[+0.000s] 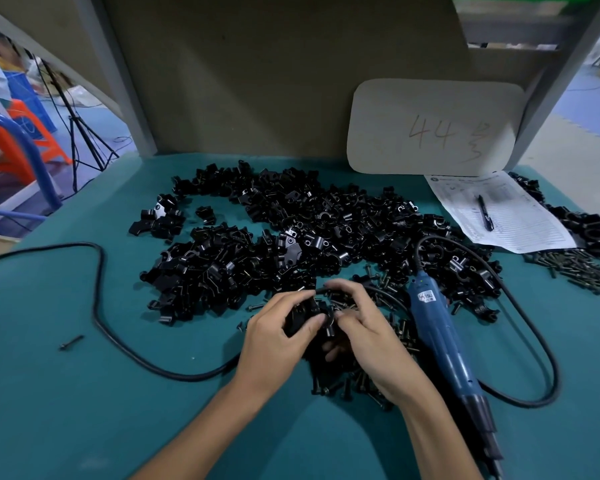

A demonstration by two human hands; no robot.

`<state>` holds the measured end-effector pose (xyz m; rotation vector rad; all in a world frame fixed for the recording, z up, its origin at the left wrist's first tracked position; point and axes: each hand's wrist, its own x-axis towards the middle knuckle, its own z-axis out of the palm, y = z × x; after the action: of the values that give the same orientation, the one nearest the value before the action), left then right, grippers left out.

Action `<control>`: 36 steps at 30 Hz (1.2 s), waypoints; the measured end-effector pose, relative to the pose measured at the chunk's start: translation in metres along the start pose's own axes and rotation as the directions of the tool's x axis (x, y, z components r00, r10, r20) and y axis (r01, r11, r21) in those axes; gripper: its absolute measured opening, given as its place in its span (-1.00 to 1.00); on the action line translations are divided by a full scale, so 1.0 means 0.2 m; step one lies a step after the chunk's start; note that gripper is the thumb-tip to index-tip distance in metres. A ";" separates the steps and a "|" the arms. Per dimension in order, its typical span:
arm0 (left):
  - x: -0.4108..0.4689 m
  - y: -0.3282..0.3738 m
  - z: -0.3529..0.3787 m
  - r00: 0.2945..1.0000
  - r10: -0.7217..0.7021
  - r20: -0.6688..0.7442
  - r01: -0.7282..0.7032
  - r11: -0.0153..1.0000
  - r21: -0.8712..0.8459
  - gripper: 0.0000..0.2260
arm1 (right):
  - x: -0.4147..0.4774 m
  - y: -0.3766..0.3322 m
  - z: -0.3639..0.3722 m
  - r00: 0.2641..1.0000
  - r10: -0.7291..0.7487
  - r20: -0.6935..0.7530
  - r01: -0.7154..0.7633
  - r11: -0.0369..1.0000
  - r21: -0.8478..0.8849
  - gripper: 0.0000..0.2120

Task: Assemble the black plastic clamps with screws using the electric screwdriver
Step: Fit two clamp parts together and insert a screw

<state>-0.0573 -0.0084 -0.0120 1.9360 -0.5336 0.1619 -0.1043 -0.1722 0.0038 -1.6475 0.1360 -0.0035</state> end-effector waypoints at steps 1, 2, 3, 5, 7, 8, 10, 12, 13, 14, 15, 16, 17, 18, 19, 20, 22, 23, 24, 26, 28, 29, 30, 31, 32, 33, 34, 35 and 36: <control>0.00 -0.01 0.00 1.000 -0.030 -0.005 0.030 0.999 -0.013 -0.66 | 0.00 0.00 0.00 1.000 0.001 0.025 -0.001 1.000 0.019 -0.55; 0.00 -0.01 0.00 0.999 -0.052 -0.011 0.052 0.998 -0.023 -0.66 | -0.01 -0.01 0.00 0.999 0.002 0.054 -0.004 0.999 0.039 -0.53; 0.00 -0.02 0.00 0.998 -0.065 -0.018 0.065 0.997 -0.032 -0.67 | -0.01 -0.01 0.00 0.997 0.003 0.083 -0.007 0.998 0.055 -0.51; 0.00 -0.03 0.01 0.996 -0.085 -0.028 0.084 0.995 -0.057 -0.69 | -0.02 -0.01 0.00 0.991 0.002 0.132 -0.013 0.997 0.080 -0.47; 0.00 -0.04 0.01 0.995 -0.095 -0.037 0.092 0.993 -0.076 -0.71 | -0.02 -0.02 -0.01 0.988 0.000 0.154 -0.017 0.994 0.105 -0.46; 0.01 -0.04 0.01 0.994 -0.098 -0.039 0.095 0.992 -0.083 -0.72 | -0.02 -0.02 -0.02 0.987 0.003 0.162 -0.022 0.992 0.121 -0.49; 0.01 -0.05 0.01 0.994 -0.107 -0.034 0.103 0.990 -0.100 -0.72 | -0.02 -0.03 -0.03 0.985 0.011 0.173 -0.041 0.984 0.172 -0.59; 0.01 -0.05 0.01 0.995 -0.091 -0.029 0.087 0.990 -0.107 -0.71 | -0.03 -0.03 -0.03 0.988 0.026 0.155 -0.059 0.974 0.217 -0.68; 0.01 -0.05 0.01 0.997 -0.074 -0.030 0.071 0.992 -0.100 -0.71 | -0.03 -0.03 -0.03 0.991 0.034 0.130 -0.064 0.972 0.228 -0.70; 0.01 -0.05 0.01 0.998 -0.060 -0.031 0.057 0.994 -0.092 -0.71 | -0.02 -0.03 -0.02 0.994 0.044 0.104 -0.067 0.970 0.234 -0.72; 0.01 -0.04 0.01 0.998 -0.053 -0.032 0.050 0.995 -0.089 -0.71 | -0.02 -0.03 -0.02 0.995 0.052 0.084 -0.071 0.968 0.240 -0.74; 0.01 -0.04 0.01 0.998 -0.050 -0.033 0.047 0.995 -0.090 -0.71 | -0.01 -0.03 -0.01 0.996 0.059 0.072 -0.075 0.966 0.246 -0.76; 0.01 -0.04 0.01 0.998 -0.049 -0.033 0.045 0.995 -0.091 -0.70 | -0.01 -0.02 -0.01 0.996 0.063 0.061 -0.077 0.966 0.246 -0.79; 0.01 -0.03 0.01 0.999 -0.043 -0.032 0.040 0.995 -0.091 -0.68 | -0.01 -0.02 0.00 0.997 0.066 0.048 -0.075 0.969 0.236 -0.80; 0.00 -0.03 0.01 0.999 -0.031 -0.028 0.029 0.996 -0.089 -0.65 | 0.00 -0.01 0.00 0.997 0.067 0.030 -0.072 0.974 0.214 -0.82; 0.00 -0.02 0.00 1.000 -0.017 -0.021 0.015 0.996 -0.087 -0.64 | 0.00 -0.01 0.00 0.998 0.068 0.012 -0.069 0.980 0.184 -0.81; 0.00 -0.02 0.00 1.000 -0.002 -0.005 0.002 0.996 -0.094 -0.64 | 0.01 -0.01 0.00 0.998 0.061 -0.008 -0.060 0.992 0.110 -0.76; 0.01 -0.02 0.00 1.000 -0.001 0.001 0.002 0.995 -0.100 -0.66 | 0.01 0.00 0.00 0.999 0.054 -0.006 -0.053 0.995 0.083 -0.74; 0.01 -0.02 0.00 1.000 0.003 0.003 -0.002 0.995 -0.101 -0.67 | 0.01 0.00 0.00 0.999 0.044 0.000 -0.044 0.996 0.076 -0.72; 0.01 -0.02 0.00 1.000 0.027 0.001 -0.027 0.995 -0.095 -0.67 | 0.01 0.00 0.00 1.000 0.025 0.008 -0.026 0.994 0.104 -0.70; 0.01 -0.02 0.00 0.999 0.054 -0.002 -0.054 0.995 -0.088 -0.68 | 0.01 -0.01 0.00 1.000 0.026 0.010 -0.027 0.991 0.132 -0.71; 0.01 -0.02 0.00 0.998 0.060 -0.005 -0.060 0.994 -0.088 -0.68 | 0.01 0.00 0.01 1.000 0.030 0.010 -0.031 0.990 0.139 -0.71; 0.01 -0.02 0.00 0.998 0.061 -0.007 -0.061 0.994 -0.092 -0.68 | 0.01 0.00 0.01 0.999 0.033 0.008 -0.034 0.988 0.147 -0.71; 0.01 -0.02 0.00 0.998 0.058 -0.008 -0.058 0.993 -0.101 -0.69 | 0.01 0.00 0.01 0.999 0.037 0.005 -0.038 0.987 0.158 -0.72; 0.01 -0.02 0.00 0.998 0.054 -0.009 -0.055 0.992 -0.111 -0.68 | 0.01 0.00 0.01 0.999 0.043 0.003 -0.043 0.984 0.172 -0.72; 0.01 -0.03 0.00 0.999 0.050 -0.010 -0.051 0.991 -0.121 -0.68 | 0.01 0.00 0.01 0.999 0.048 0.003 -0.047 0.981 0.187 -0.72; 0.01 -0.03 0.00 0.999 0.043 -0.009 -0.044 0.990 -0.131 -0.67 | 0.01 0.00 0.01 0.999 0.050 0.004 -0.050 0.978 0.201 -0.73; 0.01 -0.04 0.00 0.999 0.034 -0.009 -0.035 0.989 -0.145 -0.66 | 0.01 0.00 0.01 0.999 0.051 0.007 -0.051 0.976 0.211 -0.74; 0.01 -0.04 0.00 1.000 0.025 -0.009 -0.026 0.987 -0.158 -0.65 | 0.01 0.00 0.01 0.999 0.051 0.007 -0.051 0.974 0.222 -0.75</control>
<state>-0.0527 -0.0070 -0.0184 1.7746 -0.5506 0.1387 -0.1026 -0.1701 0.0027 -1.4202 0.1712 0.0206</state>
